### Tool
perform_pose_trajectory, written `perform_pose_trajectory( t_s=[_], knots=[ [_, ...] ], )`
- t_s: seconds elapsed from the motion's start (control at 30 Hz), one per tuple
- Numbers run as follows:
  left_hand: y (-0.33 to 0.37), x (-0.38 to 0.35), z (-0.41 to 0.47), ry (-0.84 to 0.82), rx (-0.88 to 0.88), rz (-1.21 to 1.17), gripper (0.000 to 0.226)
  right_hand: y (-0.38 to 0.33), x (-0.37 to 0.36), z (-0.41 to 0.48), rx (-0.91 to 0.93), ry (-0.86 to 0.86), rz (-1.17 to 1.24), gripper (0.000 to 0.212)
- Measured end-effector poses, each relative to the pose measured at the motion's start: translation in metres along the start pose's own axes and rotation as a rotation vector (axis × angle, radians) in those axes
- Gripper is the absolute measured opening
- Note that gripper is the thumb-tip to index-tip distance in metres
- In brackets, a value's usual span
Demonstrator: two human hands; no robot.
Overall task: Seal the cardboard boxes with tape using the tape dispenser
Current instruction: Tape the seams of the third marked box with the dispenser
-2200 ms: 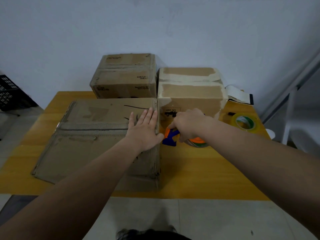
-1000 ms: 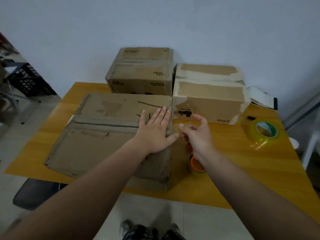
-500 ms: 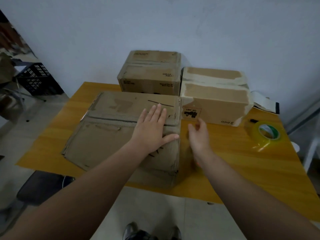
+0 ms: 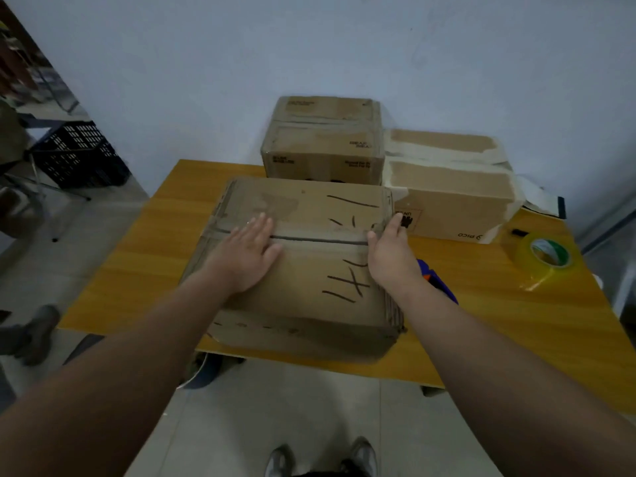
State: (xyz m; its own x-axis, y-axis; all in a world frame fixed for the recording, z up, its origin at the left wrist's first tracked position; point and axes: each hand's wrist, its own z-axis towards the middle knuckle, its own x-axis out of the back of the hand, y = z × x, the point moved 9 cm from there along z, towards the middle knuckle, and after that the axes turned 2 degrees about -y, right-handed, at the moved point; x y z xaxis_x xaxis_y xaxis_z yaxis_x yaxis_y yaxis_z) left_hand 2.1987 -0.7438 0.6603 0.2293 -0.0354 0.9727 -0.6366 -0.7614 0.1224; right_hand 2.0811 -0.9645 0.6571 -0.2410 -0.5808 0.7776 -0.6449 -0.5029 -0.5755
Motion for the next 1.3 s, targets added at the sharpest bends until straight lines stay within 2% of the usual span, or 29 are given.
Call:
perform_pose_trajectory(
  t_s=[0.07, 0.2, 0.37, 0.43, 0.57, 0.63, 0.7, 0.77, 0.83, 0.87, 0.97, 1.03, 1.1, 1.2, 1.3],
  knots=[
    [-0.033, 0.002, -0.005, -0.012, 0.069, -0.010, 0.066, 0.001, 0.002, -0.001, -0.012, 0.017, -0.054, 0.064],
    [-0.051, 0.004, -0.008, 0.020, 0.151, 0.015, 0.072, -0.002, 0.004, -0.004, -0.006, 0.048, -0.163, 0.062],
    [-0.057, 0.007, -0.007, 0.053, 0.262, -0.051, 0.071, -0.003, 0.004, -0.005, 0.053, 0.049, -0.068, 0.064],
    [-0.059, 0.008, -0.006, 0.070, 0.326, -0.077, 0.068, -0.004, 0.003, -0.004, 0.041, 0.061, -0.105, 0.069],
    [-0.069, 0.009, 0.004, 0.010, 0.372, -0.125, 0.067, -0.005, -0.004, -0.009, -0.080, 0.078, -0.317, 0.076],
    [-0.070, 0.010, 0.006, -0.028, 0.395, -0.082, 0.071, -0.022, -0.002, -0.006, -0.020, 0.122, -0.525, 0.070],
    [-0.052, 0.012, 0.003, 0.001, 0.322, 0.010, 0.075, -0.058, -0.004, 0.006, 0.189, 0.166, -0.632, 0.067],
    [-0.014, 0.010, -0.007, 0.045, 0.095, 0.025, 0.079, -0.096, -0.017, 0.022, 0.399, 0.108, -0.666, 0.064],
    [0.021, 0.002, -0.024, 0.005, -0.099, -0.005, 0.090, -0.118, -0.031, 0.042, 0.469, -0.001, -0.692, 0.062],
    [0.030, -0.001, -0.030, -0.024, -0.141, -0.007, 0.096, -0.122, -0.036, 0.053, 0.456, -0.049, -0.702, 0.066],
    [0.042, -0.009, -0.039, -0.068, -0.207, 0.051, 0.109, -0.115, -0.043, 0.076, 0.386, -0.165, -0.709, 0.077],
    [0.046, -0.013, -0.040, -0.059, -0.240, 0.097, 0.111, -0.114, -0.044, 0.081, 0.407, -0.187, -0.669, 0.080],
    [0.041, -0.014, -0.034, -0.028, -0.194, 0.070, 0.112, -0.117, -0.042, 0.077, 0.436, -0.150, -0.648, 0.086],
    [0.020, -0.010, -0.022, 0.005, -0.063, 0.030, 0.116, -0.111, -0.043, 0.058, 0.380, -0.098, -0.643, 0.103],
    [0.012, -0.010, -0.015, 0.003, -0.057, 0.052, 0.117, -0.095, -0.048, 0.038, 0.335, -0.058, -0.626, 0.111]
  ],
)
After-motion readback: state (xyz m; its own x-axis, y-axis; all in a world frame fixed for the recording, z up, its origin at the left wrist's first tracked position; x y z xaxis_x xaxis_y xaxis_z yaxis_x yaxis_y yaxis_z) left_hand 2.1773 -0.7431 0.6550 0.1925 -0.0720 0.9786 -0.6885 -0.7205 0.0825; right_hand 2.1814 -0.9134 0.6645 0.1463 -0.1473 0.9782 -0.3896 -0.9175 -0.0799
